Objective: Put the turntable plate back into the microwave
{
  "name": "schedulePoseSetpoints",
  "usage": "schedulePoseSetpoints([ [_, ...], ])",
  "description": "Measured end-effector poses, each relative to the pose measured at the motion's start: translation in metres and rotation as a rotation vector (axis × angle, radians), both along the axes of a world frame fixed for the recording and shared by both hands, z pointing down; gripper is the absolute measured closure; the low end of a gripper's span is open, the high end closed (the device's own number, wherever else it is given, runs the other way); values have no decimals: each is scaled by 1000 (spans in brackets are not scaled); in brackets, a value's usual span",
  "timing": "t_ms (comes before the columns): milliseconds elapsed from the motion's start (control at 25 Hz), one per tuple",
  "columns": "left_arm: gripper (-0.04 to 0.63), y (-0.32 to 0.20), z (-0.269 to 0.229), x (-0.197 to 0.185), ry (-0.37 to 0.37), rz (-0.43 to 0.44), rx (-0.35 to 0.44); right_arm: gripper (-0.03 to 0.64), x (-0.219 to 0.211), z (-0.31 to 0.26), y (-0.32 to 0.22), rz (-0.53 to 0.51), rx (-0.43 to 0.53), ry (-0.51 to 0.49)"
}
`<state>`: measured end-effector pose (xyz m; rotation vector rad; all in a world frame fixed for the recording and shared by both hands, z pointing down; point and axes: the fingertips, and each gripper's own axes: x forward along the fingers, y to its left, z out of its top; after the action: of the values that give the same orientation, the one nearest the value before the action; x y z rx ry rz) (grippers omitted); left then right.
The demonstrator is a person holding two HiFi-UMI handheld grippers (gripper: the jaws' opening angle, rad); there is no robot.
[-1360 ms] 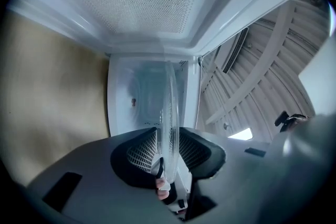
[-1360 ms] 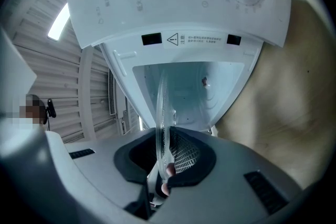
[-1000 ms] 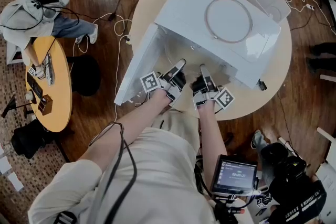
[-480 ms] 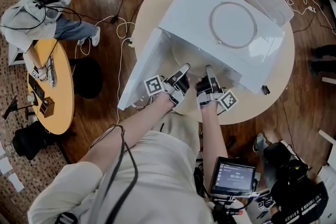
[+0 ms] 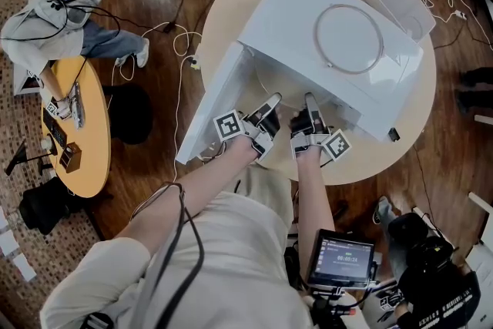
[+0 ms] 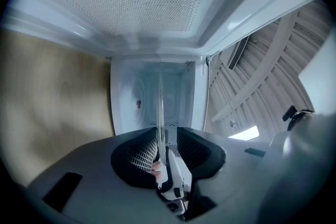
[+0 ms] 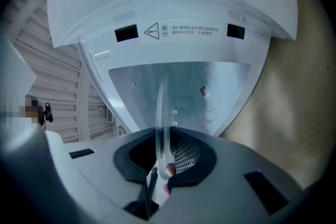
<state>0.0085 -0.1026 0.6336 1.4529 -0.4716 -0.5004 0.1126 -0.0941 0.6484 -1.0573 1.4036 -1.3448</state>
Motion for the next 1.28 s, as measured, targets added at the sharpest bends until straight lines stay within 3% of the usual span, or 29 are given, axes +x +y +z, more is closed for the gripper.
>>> schedulePoseSetpoints([
  [960,491,4,4,6,5,56,-32,577,15,21,-30,72,-46,-1],
  [1280,491,-2,9,6,4,36,-46,577,22,28,-38,97,-48,-18],
])
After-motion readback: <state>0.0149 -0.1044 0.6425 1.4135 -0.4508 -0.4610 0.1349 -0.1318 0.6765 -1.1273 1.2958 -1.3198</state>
